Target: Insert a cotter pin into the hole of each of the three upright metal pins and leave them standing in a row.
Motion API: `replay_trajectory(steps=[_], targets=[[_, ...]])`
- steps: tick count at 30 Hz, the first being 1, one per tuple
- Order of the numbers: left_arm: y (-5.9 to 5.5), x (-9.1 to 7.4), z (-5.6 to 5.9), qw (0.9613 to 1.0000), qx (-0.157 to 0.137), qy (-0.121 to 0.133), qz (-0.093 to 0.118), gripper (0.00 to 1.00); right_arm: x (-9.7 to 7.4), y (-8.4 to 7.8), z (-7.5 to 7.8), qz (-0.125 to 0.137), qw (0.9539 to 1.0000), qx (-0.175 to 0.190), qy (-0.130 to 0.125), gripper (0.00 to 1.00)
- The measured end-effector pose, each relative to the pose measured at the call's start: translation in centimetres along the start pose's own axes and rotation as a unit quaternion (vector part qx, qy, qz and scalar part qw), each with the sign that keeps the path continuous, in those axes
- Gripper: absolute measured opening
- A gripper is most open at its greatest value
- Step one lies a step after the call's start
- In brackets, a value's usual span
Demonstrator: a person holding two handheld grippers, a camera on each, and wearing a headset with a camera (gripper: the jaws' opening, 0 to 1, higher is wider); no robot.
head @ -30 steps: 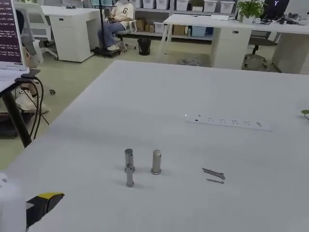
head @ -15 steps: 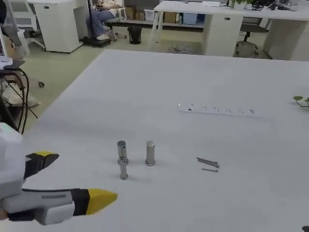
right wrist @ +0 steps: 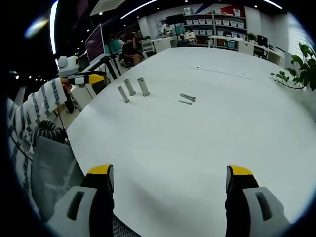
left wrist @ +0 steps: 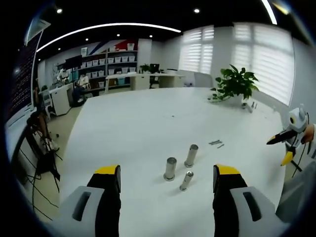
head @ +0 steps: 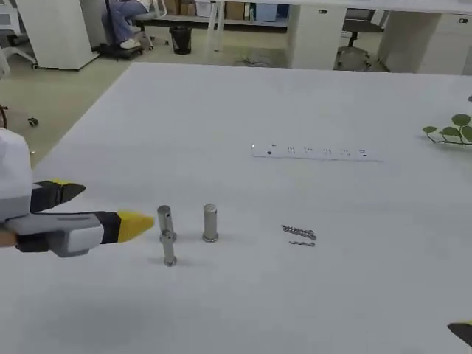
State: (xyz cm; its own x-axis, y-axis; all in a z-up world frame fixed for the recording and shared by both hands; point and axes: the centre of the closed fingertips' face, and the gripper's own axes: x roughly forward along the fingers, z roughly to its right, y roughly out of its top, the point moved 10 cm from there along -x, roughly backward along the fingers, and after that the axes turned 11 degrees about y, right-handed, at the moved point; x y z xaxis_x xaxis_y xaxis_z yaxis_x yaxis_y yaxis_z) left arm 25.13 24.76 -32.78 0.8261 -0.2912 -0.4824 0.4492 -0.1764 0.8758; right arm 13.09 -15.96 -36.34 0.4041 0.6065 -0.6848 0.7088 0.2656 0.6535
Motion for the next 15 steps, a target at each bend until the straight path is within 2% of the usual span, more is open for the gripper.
replay_trajectory(steps=[3, 7, 11, 15], targets=[[0.2, 1.3, 0.0, 0.9999, 0.008, -0.006, -0.003, 0.69, 0.0, -0.1, 0.1, -0.001, 1.0, 0.004, -0.003, 0.93], [0.4, 3.3, -0.2, 0.9998, 0.0, -0.016, -0.01, 0.63, -0.1, -0.2, 0.3, 0.003, 0.9999, 0.007, -0.013, 0.92], [0.6, 4.8, -0.4, 0.9996, 0.012, -0.02, -0.018, 0.58, -0.2, -0.4, 0.4, 0.006, 0.9998, 0.012, -0.014, 0.92], [0.1, 6.3, -0.3, 0.9982, 0.023, -0.035, -0.042, 0.54, -0.2, -0.8, 0.5, -0.007, 0.9997, 0.013, -0.017, 0.92]])
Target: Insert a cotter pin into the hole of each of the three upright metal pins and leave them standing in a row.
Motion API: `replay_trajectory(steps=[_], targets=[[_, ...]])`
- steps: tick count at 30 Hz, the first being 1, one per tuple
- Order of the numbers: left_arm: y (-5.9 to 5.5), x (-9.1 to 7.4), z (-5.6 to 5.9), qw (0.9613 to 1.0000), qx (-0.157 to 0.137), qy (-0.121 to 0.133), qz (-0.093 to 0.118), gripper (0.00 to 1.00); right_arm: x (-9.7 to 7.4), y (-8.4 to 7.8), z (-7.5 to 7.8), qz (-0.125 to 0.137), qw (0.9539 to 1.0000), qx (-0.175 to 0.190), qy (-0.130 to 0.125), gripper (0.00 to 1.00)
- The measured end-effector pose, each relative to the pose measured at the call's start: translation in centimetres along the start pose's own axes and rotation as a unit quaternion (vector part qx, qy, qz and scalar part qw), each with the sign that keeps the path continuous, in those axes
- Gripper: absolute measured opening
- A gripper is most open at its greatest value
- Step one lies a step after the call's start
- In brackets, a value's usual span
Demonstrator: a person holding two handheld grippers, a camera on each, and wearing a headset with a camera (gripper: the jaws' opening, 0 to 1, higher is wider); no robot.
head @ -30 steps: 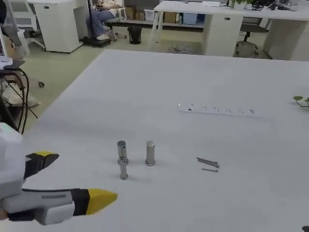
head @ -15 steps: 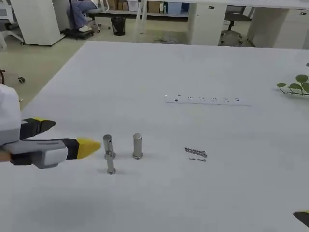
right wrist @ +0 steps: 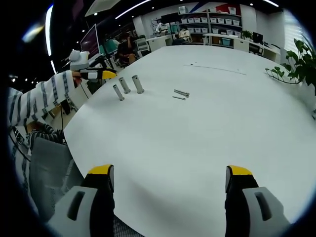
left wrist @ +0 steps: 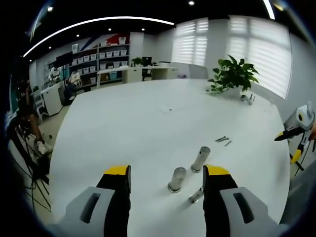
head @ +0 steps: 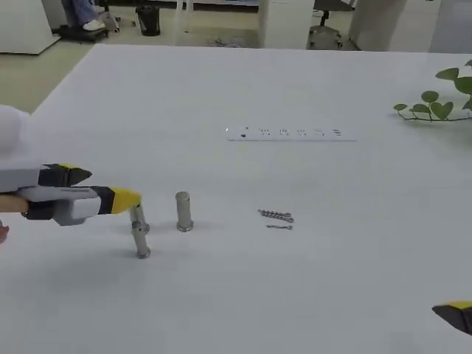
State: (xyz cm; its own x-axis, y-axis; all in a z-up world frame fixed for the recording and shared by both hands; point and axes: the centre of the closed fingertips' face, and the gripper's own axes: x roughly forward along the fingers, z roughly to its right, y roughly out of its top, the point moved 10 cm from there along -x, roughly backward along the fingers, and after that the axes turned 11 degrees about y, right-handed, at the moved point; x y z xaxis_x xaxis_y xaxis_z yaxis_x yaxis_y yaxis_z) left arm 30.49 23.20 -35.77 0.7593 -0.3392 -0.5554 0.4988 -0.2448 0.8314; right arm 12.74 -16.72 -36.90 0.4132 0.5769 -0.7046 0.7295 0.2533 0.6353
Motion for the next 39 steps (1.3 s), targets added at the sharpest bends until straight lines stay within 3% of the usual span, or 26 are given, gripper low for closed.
replay_trajectory(steps=[8, 15, 28, 35, 39], targets=[[-1.6, 1.7, 0.1, 0.9988, 0.026, -0.018, -0.038, 0.45, 0.3, -0.3, 0.0, -0.003, 1.0, 0.006, 0.001, 0.92], [-2.2, 2.7, 0.2, 0.9982, 0.023, -0.024, -0.051, 0.39, 0.5, -0.5, 0.1, -0.005, 0.9999, 0.009, 0.003, 0.92], [-3.1, 4.4, 0.8, 0.9968, 0.02, -0.041, -0.065, 0.25, 0.4, -0.7, 0.3, -0.004, 0.9998, 0.018, -0.003, 0.92], [-3.1, 4.8, 1.6, 0.9964, 0.024, -0.056, -0.059, 0.12, 0.2, -0.7, 0.3, -0.003, 0.9998, 0.02, -0.002, 0.92], [-3.2, 4.9, 1.7, 0.9966, 0.016, -0.057, -0.057, 0.13, 0.2, -0.8, 0.2, -0.003, 0.9998, 0.021, -0.001, 0.92]])
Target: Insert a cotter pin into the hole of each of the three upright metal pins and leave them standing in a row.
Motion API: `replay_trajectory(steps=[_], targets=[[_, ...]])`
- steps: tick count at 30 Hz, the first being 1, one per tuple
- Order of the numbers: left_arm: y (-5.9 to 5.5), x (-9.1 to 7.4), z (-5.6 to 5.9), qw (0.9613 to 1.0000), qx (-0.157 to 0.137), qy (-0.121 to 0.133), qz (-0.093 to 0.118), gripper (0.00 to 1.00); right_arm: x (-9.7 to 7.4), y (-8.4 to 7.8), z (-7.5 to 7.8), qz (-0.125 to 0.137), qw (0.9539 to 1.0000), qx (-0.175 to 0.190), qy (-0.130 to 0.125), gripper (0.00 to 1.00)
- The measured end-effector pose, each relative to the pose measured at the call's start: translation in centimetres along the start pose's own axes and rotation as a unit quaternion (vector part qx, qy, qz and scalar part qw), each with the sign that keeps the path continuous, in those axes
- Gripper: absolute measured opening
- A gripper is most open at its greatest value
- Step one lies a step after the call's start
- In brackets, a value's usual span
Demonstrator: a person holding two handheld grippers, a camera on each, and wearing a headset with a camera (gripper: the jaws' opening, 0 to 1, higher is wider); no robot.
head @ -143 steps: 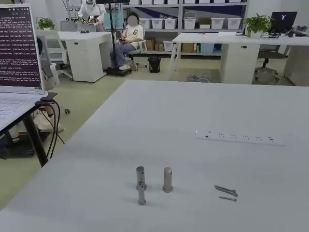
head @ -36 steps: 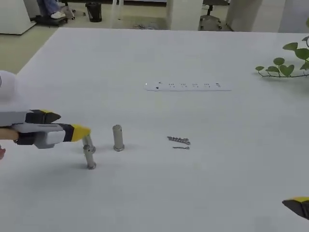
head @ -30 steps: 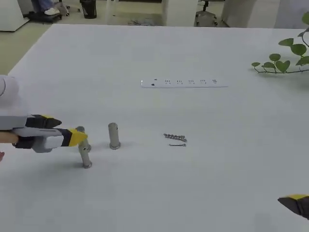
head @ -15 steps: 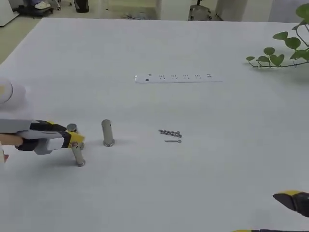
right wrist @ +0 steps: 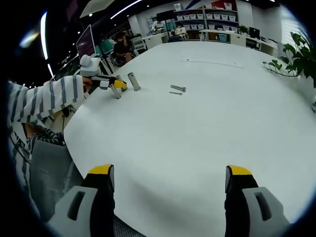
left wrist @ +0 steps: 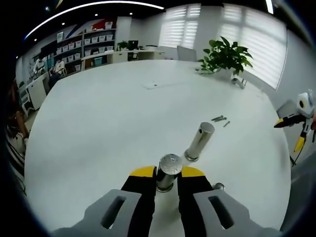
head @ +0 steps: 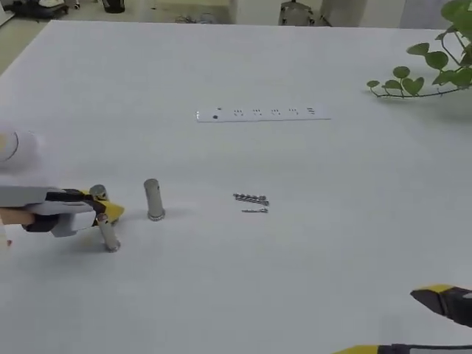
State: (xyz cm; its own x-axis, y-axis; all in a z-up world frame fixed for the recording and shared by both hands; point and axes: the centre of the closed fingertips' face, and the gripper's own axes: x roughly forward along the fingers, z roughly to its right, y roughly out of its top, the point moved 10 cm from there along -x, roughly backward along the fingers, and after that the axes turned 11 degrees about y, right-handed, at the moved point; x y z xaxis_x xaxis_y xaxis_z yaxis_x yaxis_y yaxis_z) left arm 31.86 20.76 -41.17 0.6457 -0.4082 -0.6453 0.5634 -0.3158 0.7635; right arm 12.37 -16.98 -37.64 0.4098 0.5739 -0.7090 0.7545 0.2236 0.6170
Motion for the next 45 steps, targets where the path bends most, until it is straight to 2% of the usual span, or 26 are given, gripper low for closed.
replay_trajectory(steps=[2, 5, 6, 10, 14, 19, 23, 28, 34, 35, 39, 40, 42, 45], targets=[[-0.1, 0.0, 0.0, 1.0, -0.002, 0.002, 0.004, 0.12, 0.1, -0.1, 0.0, -0.001, 1.0, 0.001, 0.001, 0.92], [0.0, -0.1, 0.0, 0.9986, 0.045, 0.022, 0.017, 0.1, 0.1, -0.1, -0.1, -0.002, 1.0, 0.001, 0.003, 0.92], [0.0, -0.2, 0.2, 0.9992, 0.031, 0.019, 0.012, 0.1, 0.2, 0.0, -0.1, -0.001, 1.0, 0.001, 0.004, 0.92], [-0.1, -0.4, 0.1, 0.9991, 0.017, 0.036, 0.014, 0.1, 0.3, 0.2, -0.3, 0.002, 1.0, -0.003, 0.008, 0.92], [-0.4, -1.3, 0.2, 0.9988, 0.003, 0.047, 0.013, 0.1, 0.3, 0.3, -0.3, 0.004, 0.9999, -0.006, 0.011, 0.92], [-0.3, -3.1, -0.2, 0.9972, 0.007, 0.069, 0.029, 0.1, 0.3, 0.5, -0.5, 0.009, 0.9998, -0.011, 0.016, 0.92], [-0.3, -4.8, -0.5, 0.9949, -0.012, 0.092, 0.039, 0.1, 0.3, 0.6, -0.8, 0.013, 0.9996, -0.016, 0.019, 0.92], [-0.8, -6.9, -0.1, 0.9926, -0.024, 0.11, 0.046, 0.1, 0.0, 0.9, -1.3, 0.02, 0.9992, -0.028, 0.022, 0.92], [-1.8, -9.4, 1.3, 0.9889, -0.042, 0.135, 0.045, 0.1, -0.2, 1.1, -1.7, 0.028, 0.9986, -0.037, 0.025, 0.92], [-2.1, -9.8, 1.7, 0.9879, -0.057, 0.137, 0.047, 0.1, -0.3, 1.1, -1.7, 0.029, 0.9985, -0.038, 0.025, 0.92], [-3.3, -10.5, 3.7, 0.9878, -0.058, 0.137, 0.046, 0.1, -0.4, 1.0, -1.9, 0.031, 0.9982, -0.043, 0.028, 0.91], [-3.4, -10.5, 3.9, 0.988, -0.058, 0.136, 0.046, 0.1, -0.4, 1.0, -2.0, 0.031, 0.9981, -0.044, 0.031, 0.91], [-3.9, -10.7, 5.0, 0.9876, -0.087, 0.124, 0.041, 0.1, -0.4, 1.0, -2.1, 0.032, 0.9979, -0.048, 0.032, 0.91], [-4.2, -11.2, 6.8, 0.9863, -0.094, 0.123, 0.058, 0.1, -0.6, 1.0, -2.1, 0.034, 0.9975, -0.056, 0.027, 0.91]])
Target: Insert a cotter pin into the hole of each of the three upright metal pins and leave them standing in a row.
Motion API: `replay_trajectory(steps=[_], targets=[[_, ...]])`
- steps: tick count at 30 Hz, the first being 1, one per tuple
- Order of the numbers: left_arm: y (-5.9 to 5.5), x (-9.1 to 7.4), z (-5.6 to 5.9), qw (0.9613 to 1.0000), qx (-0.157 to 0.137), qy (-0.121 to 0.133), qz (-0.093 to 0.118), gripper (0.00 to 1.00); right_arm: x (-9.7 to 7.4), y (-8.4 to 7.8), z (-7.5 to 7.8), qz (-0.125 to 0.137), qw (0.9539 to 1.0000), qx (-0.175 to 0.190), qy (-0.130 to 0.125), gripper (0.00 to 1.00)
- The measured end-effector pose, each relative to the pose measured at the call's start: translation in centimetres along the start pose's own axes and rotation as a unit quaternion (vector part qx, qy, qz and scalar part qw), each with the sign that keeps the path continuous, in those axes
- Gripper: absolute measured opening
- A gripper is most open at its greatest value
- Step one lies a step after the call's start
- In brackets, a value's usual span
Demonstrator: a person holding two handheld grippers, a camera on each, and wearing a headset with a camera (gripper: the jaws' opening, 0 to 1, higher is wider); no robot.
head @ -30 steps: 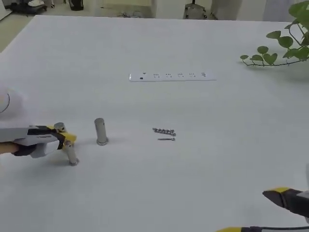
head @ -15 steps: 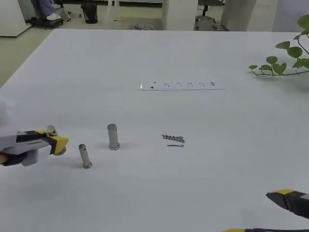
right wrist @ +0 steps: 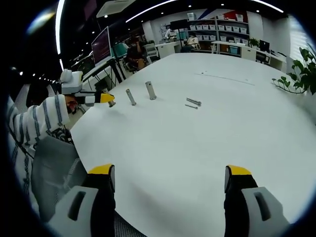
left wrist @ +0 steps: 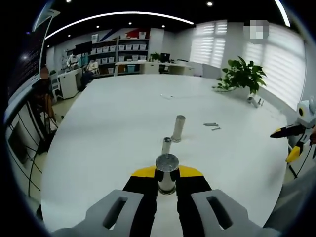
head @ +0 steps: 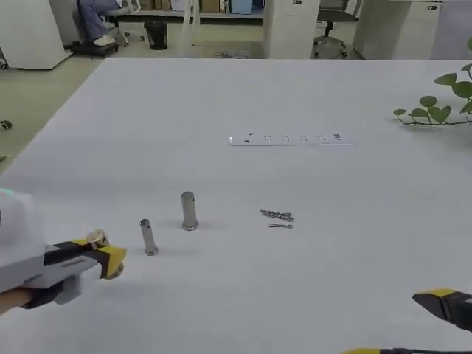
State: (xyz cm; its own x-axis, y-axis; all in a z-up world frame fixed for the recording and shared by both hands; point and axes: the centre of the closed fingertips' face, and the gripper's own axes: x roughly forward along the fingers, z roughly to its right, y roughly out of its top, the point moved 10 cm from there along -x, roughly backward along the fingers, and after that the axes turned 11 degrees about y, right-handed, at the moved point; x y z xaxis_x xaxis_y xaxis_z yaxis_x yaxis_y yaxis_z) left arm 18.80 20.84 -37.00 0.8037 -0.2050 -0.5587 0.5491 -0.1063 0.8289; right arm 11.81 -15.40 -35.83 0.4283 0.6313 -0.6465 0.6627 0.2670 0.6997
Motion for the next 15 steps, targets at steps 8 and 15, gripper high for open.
replay_trajectory(steps=[8, 15], targets=[[-1.3, -1.0, 3.1, 0.9999, -0.008, 0.011, -0.001, 0.1, -0.2, 0.2, 0.0, -0.004, 0.9998, -0.015, 0.008, 0.91], [-2.7, -0.7, 5.2, 0.9991, -0.028, 0.029, -0.012, 0.1, -0.1, 0.3, 0.3, -0.007, 0.9995, -0.025, 0.017, 0.93]])
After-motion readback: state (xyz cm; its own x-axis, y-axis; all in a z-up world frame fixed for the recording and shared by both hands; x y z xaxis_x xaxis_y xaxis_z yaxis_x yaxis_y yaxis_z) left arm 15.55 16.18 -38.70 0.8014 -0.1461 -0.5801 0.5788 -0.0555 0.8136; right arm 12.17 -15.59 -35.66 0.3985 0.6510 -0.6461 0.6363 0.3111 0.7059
